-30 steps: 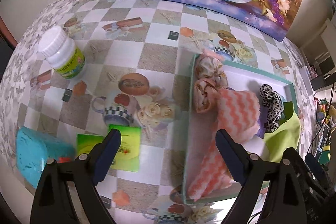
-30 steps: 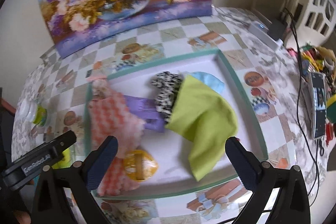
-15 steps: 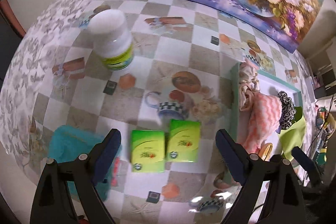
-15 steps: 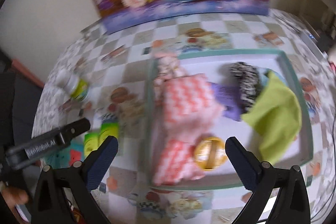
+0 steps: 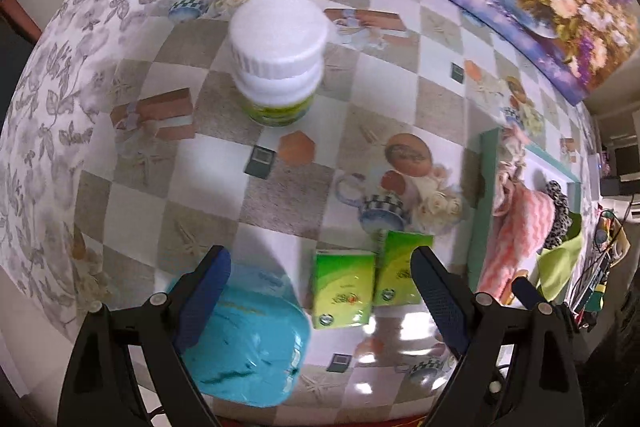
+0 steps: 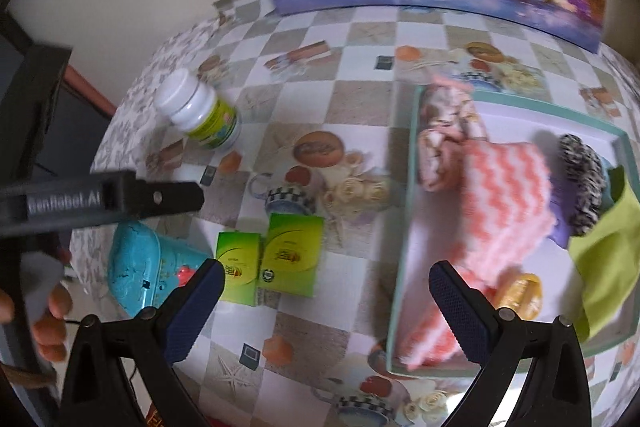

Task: Organize soft objects
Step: 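Reach both tools to the two green tissue packs on the table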

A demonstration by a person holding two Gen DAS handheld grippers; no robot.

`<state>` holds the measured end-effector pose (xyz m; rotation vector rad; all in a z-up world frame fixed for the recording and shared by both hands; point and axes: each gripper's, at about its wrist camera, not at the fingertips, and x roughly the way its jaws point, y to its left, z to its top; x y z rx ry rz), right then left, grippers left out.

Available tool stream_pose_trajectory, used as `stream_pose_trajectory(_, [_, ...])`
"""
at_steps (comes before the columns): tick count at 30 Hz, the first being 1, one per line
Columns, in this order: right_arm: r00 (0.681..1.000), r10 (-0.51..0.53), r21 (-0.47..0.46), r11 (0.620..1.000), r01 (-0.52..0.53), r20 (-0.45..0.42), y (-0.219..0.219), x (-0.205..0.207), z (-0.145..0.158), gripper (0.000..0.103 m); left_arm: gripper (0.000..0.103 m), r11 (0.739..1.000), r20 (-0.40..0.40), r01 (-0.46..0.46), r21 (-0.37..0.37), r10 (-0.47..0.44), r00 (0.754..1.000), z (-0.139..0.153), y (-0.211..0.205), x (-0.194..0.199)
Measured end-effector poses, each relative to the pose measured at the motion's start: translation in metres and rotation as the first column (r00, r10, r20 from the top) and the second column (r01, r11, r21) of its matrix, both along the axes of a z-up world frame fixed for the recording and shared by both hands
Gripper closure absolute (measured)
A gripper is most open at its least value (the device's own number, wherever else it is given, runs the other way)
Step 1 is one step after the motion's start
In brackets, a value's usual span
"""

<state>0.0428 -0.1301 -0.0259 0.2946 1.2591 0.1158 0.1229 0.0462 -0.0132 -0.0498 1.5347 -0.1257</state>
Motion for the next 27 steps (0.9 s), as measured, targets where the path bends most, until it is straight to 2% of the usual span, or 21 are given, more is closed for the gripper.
stream_pose_trajectory(5, [0.999, 0.029, -0.007, 1.000, -0.029, -0.040, 0.014, 0.010, -0.015, 0.001, 0.011, 1.000, -0.062, 0.022, -0.001, -0.022, 0.998, -0.012, 0.004, 0.014])
stream_pose_trajectory(10, [0.997, 0.046, -0.021, 0.999, -0.047, -0.060, 0.023, 0.019, -0.026, 0.009, 0.011, 0.999, -0.122, 0.053, 0.013, -0.051, 0.991, -0.030, 0.001, 0.023])
stream_pose_trajectory(14, [0.996, 0.037, -0.032, 0.999, -0.040, -0.080, 0.026, 0.026, -0.037, 0.014, 0.011, 0.997, -0.171, 0.074, -0.012, -0.075, 0.982, -0.042, -0.003, 0.028])
stream_pose_trajectory(23, [0.991, 0.069, -0.072, 0.994, -0.078, -0.119, 0.040, 0.040, -0.057, 0.022, 0.011, 0.997, -0.206, 0.082, 0.009, -0.079, 0.975, -0.055, 0.002, 0.043])
stream_pose_trajectory(27, [0.990, 0.064, -0.076, 0.994, -0.074, -0.123, 0.038, 0.041, -0.058, 0.023, 0.011, 0.995, -0.223, 0.097, 0.013, -0.092, 0.971, -0.057, 0.000, 0.044])
